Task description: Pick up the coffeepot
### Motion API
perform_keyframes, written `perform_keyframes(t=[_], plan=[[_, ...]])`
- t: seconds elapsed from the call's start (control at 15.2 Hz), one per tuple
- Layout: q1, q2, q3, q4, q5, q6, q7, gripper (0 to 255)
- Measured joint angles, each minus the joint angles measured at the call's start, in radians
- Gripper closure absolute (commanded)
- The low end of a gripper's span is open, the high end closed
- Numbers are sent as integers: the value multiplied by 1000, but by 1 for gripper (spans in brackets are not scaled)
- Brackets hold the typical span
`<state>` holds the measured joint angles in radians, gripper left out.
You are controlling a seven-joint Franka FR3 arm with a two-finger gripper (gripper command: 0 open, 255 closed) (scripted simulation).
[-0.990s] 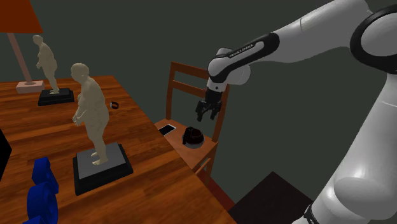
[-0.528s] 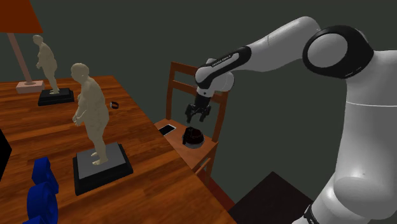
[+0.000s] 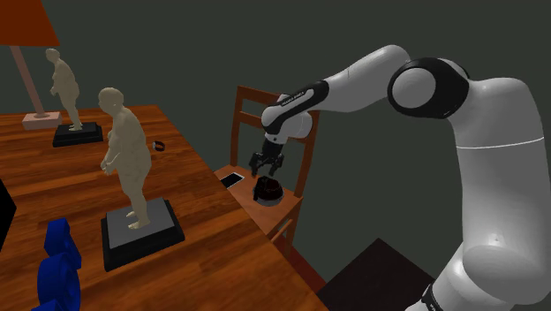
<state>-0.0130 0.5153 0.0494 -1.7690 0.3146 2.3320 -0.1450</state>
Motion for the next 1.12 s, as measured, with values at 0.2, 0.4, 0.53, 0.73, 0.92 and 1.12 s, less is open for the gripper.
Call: perform_keyframes(t=[0.2, 0.4, 0.53, 0.73, 0.92, 1.12], plan=[[-2, 25, 2, -1, 5, 25, -9, 0], [-2, 29, 3, -2, 7, 32, -12, 255], [-1, 29, 3, -1, 7, 32, -12, 255], [-1, 29, 4, -1, 7, 34, -11, 255], [-1, 29, 4, -3, 7, 34, -12, 255], [-1, 13, 1, -2, 3, 14, -6, 255]])
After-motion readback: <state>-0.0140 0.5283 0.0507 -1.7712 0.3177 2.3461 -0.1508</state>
